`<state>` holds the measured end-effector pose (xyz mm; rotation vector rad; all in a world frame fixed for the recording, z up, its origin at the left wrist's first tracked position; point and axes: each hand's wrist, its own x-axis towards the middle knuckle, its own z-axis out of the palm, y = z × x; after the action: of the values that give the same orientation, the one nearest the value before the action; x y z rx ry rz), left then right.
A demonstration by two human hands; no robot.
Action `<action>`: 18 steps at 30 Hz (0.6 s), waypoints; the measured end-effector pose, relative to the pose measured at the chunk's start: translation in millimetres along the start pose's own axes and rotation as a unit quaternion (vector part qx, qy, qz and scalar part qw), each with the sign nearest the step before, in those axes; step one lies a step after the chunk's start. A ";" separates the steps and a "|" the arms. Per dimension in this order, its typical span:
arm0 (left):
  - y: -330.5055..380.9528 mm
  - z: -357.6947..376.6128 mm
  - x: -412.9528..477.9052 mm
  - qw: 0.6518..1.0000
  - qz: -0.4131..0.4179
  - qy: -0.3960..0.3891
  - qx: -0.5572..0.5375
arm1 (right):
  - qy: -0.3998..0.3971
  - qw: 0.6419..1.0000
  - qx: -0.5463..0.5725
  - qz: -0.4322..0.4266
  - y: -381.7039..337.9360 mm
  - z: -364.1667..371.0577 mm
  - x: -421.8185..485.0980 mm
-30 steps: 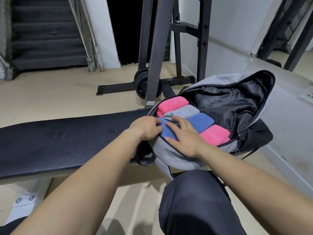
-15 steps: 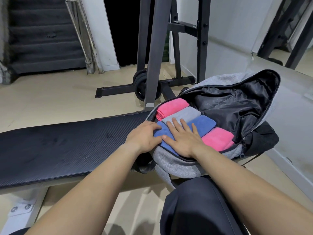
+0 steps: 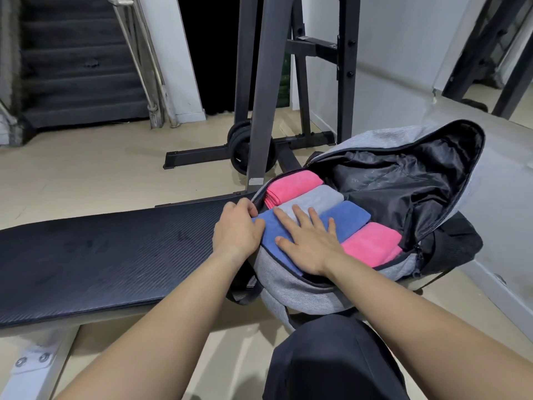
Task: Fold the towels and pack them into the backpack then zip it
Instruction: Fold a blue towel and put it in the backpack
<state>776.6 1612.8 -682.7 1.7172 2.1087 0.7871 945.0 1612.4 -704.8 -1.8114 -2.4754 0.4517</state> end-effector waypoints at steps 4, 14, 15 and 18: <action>-2.0 -8.6 3.5 0.998 0.005 0.040 -0.052 | -0.021 0.998 -0.049 -0.034 -4.1 1.5 -4.3; 1.6 -9.6 3.9 0.997 0.047 0.010 -0.057 | -0.046 0.997 -0.063 0.015 -14.1 3.4 10.3; 4.8 -10.9 8.3 0.998 0.053 -0.009 -0.045 | -0.060 0.997 -0.052 0.015 -13.9 -0.4 10.7; 15.5 -20.2 15.5 0.994 0.096 -0.038 0.035 | -0.080 0.997 0.018 0.010 -9.7 -23.3 8.0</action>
<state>774.1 1625.3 -655.7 1.9776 1.9634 0.6938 938.2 1622.1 -681.2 -1.8564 -2.5343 0.6638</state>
